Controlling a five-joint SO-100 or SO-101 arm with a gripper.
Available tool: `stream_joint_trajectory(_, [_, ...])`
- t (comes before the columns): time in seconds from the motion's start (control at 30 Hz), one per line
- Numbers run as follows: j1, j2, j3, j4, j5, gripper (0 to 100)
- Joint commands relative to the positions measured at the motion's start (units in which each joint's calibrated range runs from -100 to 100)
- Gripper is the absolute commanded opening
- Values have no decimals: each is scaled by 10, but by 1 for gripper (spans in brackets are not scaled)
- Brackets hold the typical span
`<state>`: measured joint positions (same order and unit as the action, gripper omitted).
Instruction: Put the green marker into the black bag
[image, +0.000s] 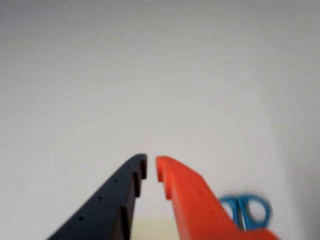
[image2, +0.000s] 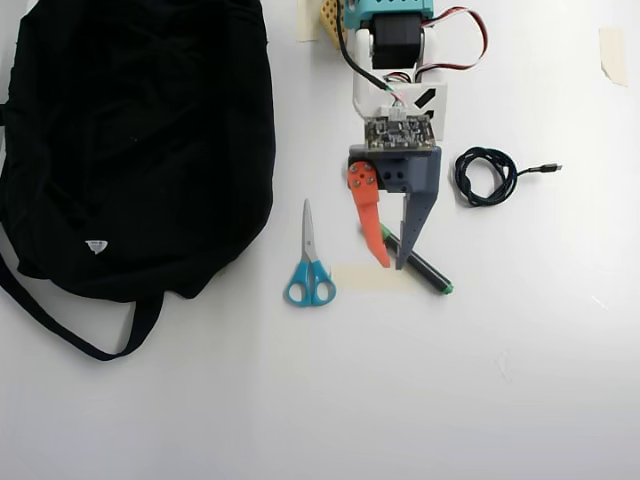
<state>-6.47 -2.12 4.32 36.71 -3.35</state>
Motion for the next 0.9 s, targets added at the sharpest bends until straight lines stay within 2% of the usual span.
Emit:
stream_joint_trajectory(0.0, [-6,-30,-56,79,-1,2])
stream_joint_trajectory(0.53, [-11,-30,-70,219,5,3])
stream_joint_trajectory(0.73, [-35,-29,-70,221,64,3])
stream_joint_trajectory(0.87, [-47,-37,-70,225,77,3])
